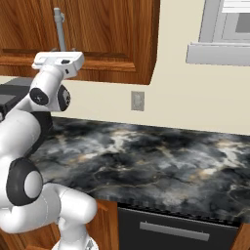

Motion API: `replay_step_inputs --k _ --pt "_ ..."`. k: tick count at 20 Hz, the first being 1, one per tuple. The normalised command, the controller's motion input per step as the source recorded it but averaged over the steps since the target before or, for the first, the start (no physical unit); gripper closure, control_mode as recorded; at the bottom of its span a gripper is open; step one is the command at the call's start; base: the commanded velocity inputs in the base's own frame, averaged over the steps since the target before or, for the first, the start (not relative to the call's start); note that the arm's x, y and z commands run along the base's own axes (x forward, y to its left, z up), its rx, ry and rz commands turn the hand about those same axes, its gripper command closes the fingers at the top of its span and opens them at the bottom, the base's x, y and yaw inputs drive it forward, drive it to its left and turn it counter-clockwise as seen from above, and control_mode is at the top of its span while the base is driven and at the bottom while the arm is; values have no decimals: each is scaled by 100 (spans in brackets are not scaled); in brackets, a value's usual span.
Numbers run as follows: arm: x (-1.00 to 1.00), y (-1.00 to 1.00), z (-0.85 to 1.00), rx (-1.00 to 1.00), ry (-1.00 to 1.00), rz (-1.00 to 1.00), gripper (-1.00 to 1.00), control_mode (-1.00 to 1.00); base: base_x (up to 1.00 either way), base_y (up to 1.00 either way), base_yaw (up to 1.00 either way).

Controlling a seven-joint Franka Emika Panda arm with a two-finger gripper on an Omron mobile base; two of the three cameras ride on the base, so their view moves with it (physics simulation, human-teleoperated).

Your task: Get the candle and the liquor from the cabinet and move them to the dining counter.

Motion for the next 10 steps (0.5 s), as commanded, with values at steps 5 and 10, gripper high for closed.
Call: replay_step_inputs --k 5,10 --pt "0 0 0 0 0 0 100 -100 0 0 0" --pt "0 0 0 0 0 0 100 -100 0 0 0"
